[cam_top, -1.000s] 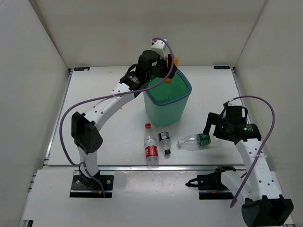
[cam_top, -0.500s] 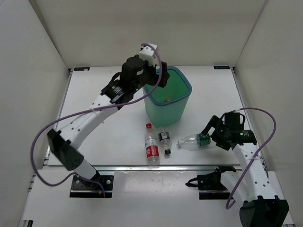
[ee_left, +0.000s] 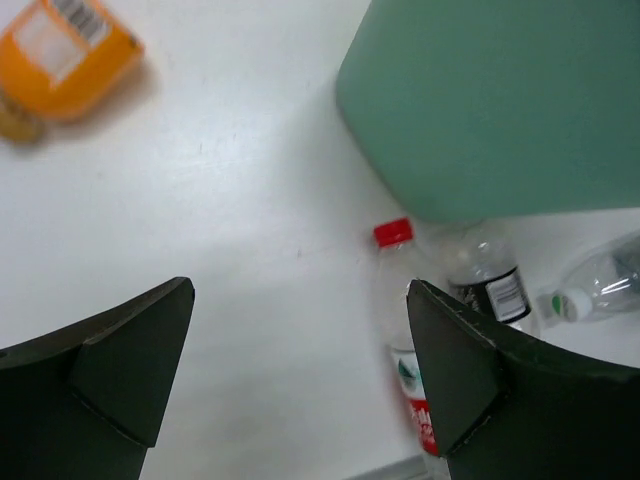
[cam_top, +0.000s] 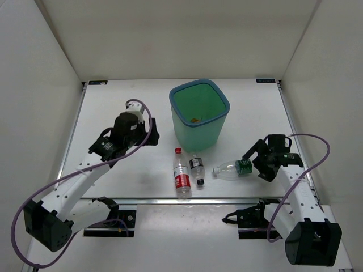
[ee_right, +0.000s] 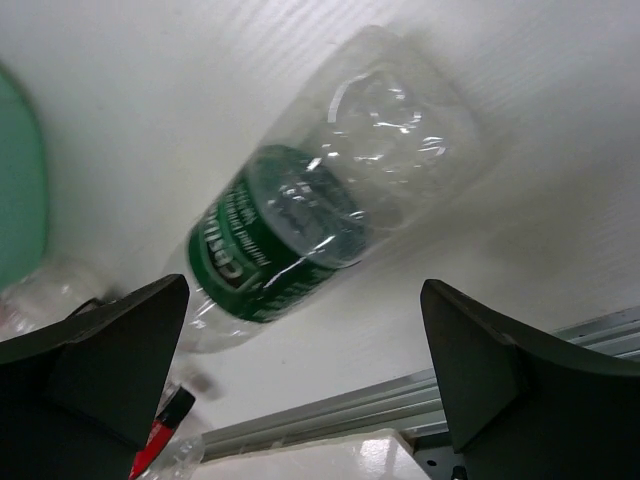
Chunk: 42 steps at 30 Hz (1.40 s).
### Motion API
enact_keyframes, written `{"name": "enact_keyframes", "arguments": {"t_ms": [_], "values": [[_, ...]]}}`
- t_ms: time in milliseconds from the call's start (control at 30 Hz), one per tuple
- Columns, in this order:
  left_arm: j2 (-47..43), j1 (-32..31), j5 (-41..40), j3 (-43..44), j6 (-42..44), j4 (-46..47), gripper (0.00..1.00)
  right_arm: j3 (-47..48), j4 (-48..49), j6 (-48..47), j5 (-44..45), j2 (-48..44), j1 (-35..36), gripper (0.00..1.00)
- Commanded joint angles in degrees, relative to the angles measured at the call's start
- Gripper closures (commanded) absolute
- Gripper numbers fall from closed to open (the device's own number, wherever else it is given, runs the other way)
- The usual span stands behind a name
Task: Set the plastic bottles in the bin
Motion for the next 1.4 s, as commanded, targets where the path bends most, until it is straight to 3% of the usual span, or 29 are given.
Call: {"name": "enact_keyframes", "arguments": {"t_ms": [0,133,333,433,533,700,900,1167,1267,1367], "values": [[-6.6,2.7,3.9,-3.2,-5.4,-2.9,0.01,-2.3,3.0,2.5,3.5,1.4,-1.0,0.01],[-9.3,5.0,6.2,-5.0,-7.0,-4.8,0.02,-3.5,8.2,2.5,3.3,3.7,-1.8,0.02],[-9.2,2.8,7.4,-7.3,-9.9,-4.4,0.02,-3.6,15.0,3.0,4.5,10.5,0.4,0.08],[-9.3,2.2,9.1,-8.8,-11.8,-2.7,0.01,-3.4,17.0,3.2,5.7,13.2,2.0,0.23],[-9.9,2.6,9.9,-9.6,-12.5,-2.0,0.01,-1.7,16.0,2.4,8.4,12.0,1.1,0.50],[-10.1,3.4,8.9,-10.2,-11.7,-2.2,0.01,3.5,15.0,-2.9,13.0,5.9,-2.1,0.71],[-7.0,5.8,10.8,-12.1,-12.8,-1.4,0.01,19.1,19.6,-16.7,13.0,1.2,-0.2,0.67],[-1.5,2.8,9.1,-13.1,-14.8,-1.2,0.01,40.2,40.1,-37.4,21.2,6.2,22.2,0.60],[1.6,1.2,9.4,-12.3,-14.7,-2.4,0.01,40.3,50.7,-43.5,19.6,8.8,27.7,0.63],[4.2,-1.2,9.3,-11.0,-14.8,-2.2,0.02,42.6,53.8,-43.2,16.6,13.5,29.7,0.60]]}}
